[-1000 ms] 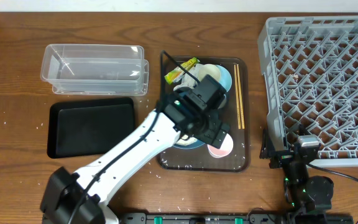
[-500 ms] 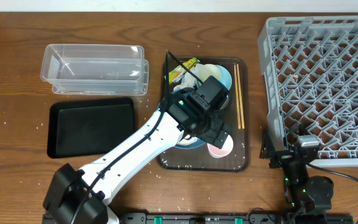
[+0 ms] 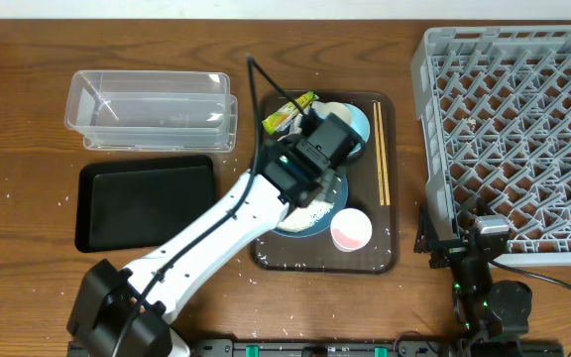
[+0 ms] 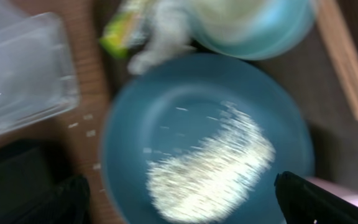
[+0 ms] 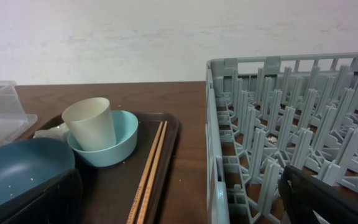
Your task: Sort waste into correct bins and load items into the dishwasher rack
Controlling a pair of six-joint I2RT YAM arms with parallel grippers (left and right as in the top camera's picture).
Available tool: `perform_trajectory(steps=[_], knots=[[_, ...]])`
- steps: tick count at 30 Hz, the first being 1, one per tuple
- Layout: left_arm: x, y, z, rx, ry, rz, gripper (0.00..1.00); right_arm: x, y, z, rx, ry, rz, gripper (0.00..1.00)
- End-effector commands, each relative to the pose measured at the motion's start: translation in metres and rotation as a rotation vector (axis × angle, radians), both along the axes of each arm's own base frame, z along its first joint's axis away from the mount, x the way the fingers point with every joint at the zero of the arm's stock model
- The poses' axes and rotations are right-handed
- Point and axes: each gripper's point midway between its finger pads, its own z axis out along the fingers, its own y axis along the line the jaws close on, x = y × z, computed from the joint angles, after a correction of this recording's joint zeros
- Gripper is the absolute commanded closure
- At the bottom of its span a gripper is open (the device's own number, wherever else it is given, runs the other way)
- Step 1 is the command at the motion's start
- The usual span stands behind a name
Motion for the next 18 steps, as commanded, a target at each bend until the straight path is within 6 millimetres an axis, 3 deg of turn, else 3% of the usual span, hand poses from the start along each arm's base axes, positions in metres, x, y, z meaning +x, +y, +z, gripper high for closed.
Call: perform_trajectory(steps=[1, 4, 7, 12, 18], knots=[[0.014, 0.028, 0.001, 0.042, -0.046, 0.152, 0.02, 0.0, -0.002, -0.001, -0.009, 0.001, -0.007, 0.01], [0.012, 0.039, -0.009, 0.061, -0.016, 0.17, 0.02, 0.0, -0.002, -0.001, -0.009, 0.001, -0.007, 0.01], [0.005, 0.038, -0.022, 0.023, 0.052, 0.163, 0.02, 0.0, -0.002, -0.001, -0.009, 0.001, -0.007, 0.01], [-0.009, 0.017, -0.034, -0.1, 0.173, 0.114, 0.02, 0.0, -0.002, -0.001, -0.009, 0.001, -0.007, 0.01], [0.006, -0.014, -0.024, -0.246, 0.129, 0.063, 0.02, 0.0, -0.002, -0.001, -0.009, 0.001, -0.007, 0.01]])
